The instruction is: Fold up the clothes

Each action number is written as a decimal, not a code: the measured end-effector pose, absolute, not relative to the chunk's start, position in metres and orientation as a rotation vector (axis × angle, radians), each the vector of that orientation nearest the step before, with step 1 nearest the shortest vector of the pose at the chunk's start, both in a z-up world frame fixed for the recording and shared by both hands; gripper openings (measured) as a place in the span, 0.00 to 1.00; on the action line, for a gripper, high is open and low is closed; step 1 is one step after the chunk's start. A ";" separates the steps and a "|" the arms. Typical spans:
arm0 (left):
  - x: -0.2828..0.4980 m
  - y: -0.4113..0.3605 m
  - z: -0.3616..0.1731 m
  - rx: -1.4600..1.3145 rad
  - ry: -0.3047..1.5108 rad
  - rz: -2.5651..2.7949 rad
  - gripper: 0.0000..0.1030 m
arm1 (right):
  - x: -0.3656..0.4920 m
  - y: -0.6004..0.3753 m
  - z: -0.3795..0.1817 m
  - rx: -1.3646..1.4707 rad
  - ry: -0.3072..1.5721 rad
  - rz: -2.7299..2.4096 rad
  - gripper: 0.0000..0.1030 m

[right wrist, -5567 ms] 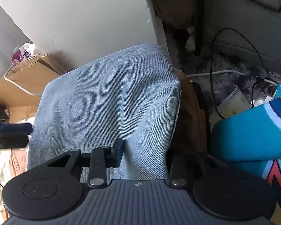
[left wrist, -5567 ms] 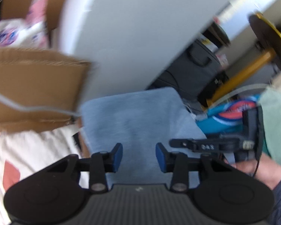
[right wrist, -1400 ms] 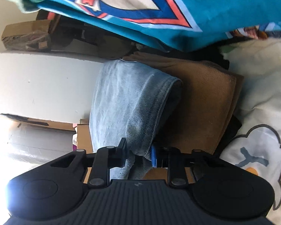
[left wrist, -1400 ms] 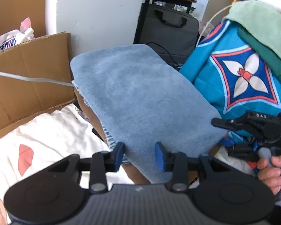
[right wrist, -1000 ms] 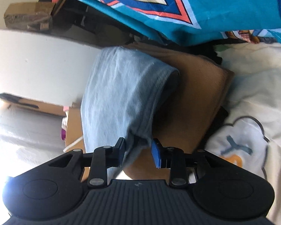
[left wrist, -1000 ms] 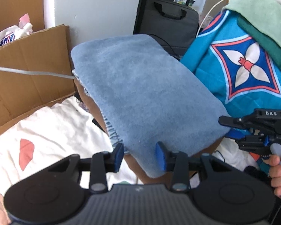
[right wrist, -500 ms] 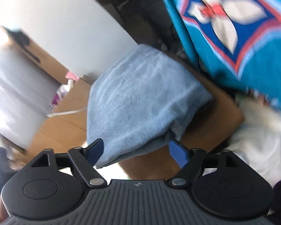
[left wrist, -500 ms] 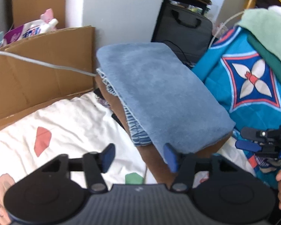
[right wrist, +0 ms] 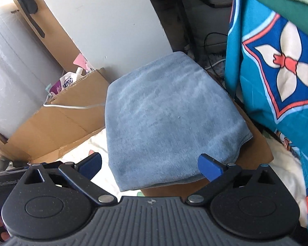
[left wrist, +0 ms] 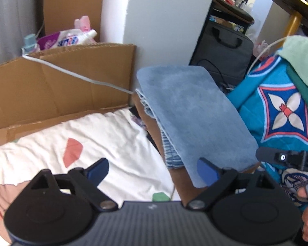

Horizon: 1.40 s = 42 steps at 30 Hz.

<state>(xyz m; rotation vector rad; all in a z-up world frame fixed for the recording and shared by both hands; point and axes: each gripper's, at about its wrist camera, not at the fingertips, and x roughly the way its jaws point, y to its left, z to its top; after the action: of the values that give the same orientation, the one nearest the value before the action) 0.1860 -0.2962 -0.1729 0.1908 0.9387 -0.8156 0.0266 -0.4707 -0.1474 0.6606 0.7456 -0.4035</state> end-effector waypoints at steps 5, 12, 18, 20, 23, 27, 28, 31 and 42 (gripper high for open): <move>0.200 -0.278 -0.152 0.165 0.937 -0.766 0.99 | 0.032 -0.466 -0.123 0.634 0.806 -0.409 1.00; 0.212 -0.248 -0.106 0.200 0.910 -0.705 0.99 | 0.033 -0.452 -0.070 0.559 0.788 -0.395 1.00; 0.207 -0.213 -0.053 0.224 0.902 -0.647 0.99 | 0.023 -0.439 -0.027 0.615 0.797 -0.398 1.00; 0.200 -0.201 -0.032 0.219 0.895 -0.642 0.99 | 0.020 -0.434 -0.015 0.622 0.798 -0.400 1.00; 0.189 -0.184 -0.003 0.213 0.884 -0.627 0.99 | 0.016 -0.428 0.000 0.612 0.801 -0.404 1.00; 0.176 -0.164 0.022 0.205 0.908 -0.582 0.99 | 0.015 -0.424 0.009 0.591 0.858 -0.420 1.00; 0.174 -0.161 0.025 0.208 0.920 -0.565 0.99 | 0.013 -0.423 0.014 0.582 0.867 -0.425 1.00; 0.161 -0.148 0.038 0.199 0.927 -0.539 0.99 | 0.005 -0.416 0.035 0.574 0.871 -0.408 1.00; 0.100 -0.109 0.089 0.181 0.871 -0.505 0.99 | -0.036 -0.369 0.118 0.521 0.810 -0.372 1.00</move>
<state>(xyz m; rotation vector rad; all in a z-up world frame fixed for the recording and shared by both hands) 0.0996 -0.1094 0.0895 0.1805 0.8711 -0.5047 -0.0364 -0.3688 0.1178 0.5210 0.8101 -0.3720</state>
